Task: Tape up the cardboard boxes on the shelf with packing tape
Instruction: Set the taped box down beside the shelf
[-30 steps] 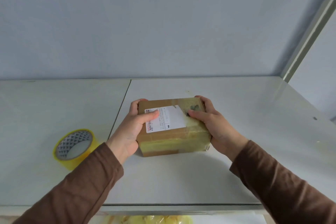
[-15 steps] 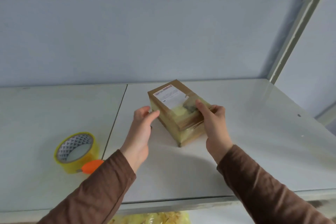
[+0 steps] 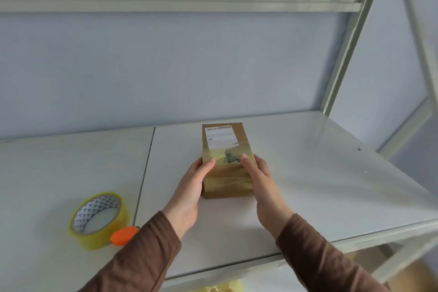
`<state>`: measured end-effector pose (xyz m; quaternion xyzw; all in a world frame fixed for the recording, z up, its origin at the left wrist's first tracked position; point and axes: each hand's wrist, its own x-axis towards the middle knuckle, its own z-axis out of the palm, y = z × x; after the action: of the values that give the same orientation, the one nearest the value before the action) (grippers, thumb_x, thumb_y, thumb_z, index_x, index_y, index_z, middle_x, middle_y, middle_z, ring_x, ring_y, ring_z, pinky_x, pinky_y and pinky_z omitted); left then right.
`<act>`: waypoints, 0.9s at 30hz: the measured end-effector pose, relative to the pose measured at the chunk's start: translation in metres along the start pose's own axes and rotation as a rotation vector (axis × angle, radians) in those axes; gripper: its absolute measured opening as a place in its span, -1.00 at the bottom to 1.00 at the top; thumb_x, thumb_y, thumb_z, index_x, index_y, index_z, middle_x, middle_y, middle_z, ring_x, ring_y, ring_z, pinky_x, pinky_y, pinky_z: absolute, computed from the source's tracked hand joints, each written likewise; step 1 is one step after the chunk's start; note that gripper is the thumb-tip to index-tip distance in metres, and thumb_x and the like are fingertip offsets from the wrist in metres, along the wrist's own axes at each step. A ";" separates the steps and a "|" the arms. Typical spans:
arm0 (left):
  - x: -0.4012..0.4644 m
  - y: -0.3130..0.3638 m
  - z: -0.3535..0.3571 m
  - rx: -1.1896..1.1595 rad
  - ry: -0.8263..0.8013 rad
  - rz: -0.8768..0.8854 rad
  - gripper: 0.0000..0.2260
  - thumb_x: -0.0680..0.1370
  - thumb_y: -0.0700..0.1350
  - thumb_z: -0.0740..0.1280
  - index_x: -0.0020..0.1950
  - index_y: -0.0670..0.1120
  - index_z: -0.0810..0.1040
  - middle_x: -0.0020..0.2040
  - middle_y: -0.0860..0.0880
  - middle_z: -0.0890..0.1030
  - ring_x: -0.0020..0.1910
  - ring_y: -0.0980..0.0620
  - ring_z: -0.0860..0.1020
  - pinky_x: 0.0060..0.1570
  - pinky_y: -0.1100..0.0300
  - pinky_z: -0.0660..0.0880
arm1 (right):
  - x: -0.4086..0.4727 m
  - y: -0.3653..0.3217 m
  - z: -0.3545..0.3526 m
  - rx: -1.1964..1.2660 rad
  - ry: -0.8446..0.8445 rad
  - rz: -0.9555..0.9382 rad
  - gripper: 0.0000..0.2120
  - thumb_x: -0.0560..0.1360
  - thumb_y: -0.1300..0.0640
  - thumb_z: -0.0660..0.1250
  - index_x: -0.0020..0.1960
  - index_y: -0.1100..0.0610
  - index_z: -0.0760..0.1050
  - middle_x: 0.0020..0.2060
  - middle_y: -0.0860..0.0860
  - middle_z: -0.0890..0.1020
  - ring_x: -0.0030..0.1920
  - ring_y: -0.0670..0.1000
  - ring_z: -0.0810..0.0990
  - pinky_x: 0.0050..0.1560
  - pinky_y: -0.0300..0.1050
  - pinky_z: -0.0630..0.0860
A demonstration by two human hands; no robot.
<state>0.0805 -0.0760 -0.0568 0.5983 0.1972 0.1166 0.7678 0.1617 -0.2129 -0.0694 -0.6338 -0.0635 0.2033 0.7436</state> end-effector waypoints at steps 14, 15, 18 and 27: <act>-0.020 -0.003 0.028 0.087 -0.181 0.177 -0.62 0.64 -0.06 0.32 0.43 0.23 0.45 0.23 0.20 0.66 0.20 0.25 0.60 0.23 0.16 0.40 | -0.045 -0.006 -0.020 0.113 0.069 -0.217 -0.67 0.61 0.11 0.36 0.36 -0.01 0.49 0.09 0.01 0.73 0.12 0.02 0.70 0.06 -0.13 0.55; -0.022 -0.003 0.034 0.082 -0.196 0.186 -0.62 0.64 -0.06 0.32 0.42 0.24 0.45 0.24 0.19 0.66 0.20 0.24 0.60 0.27 0.15 0.41 | -0.049 -0.007 -0.025 0.119 0.093 -0.232 -0.66 0.61 0.12 0.36 0.37 0.00 0.48 0.09 0.02 0.73 0.12 0.02 0.70 0.06 -0.13 0.55; -0.032 -0.004 0.061 0.077 -0.278 0.196 -0.66 0.63 -0.09 0.30 0.28 0.33 0.54 0.21 0.18 0.67 0.15 0.26 0.62 0.16 0.20 0.41 | -0.067 -0.011 -0.048 0.106 0.166 -0.301 -0.62 0.60 0.13 0.37 0.39 -0.03 0.45 0.11 -0.02 0.72 0.13 -0.03 0.68 0.07 -0.19 0.55; -0.087 -0.043 0.199 -0.012 -0.489 0.193 -0.59 0.60 -0.07 0.34 0.45 0.17 0.44 0.27 0.08 0.65 0.25 0.14 0.61 0.12 0.26 0.47 | -0.153 -0.021 -0.175 0.087 0.370 -0.477 -0.54 0.61 0.11 0.36 0.47 -0.09 0.36 0.20 -0.02 0.68 0.19 -0.05 0.67 0.07 -0.26 0.59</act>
<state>0.0882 -0.2969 -0.0431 0.6202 -0.0531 0.0422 0.7815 0.0890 -0.4343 -0.0571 -0.5947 -0.0652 -0.0935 0.7958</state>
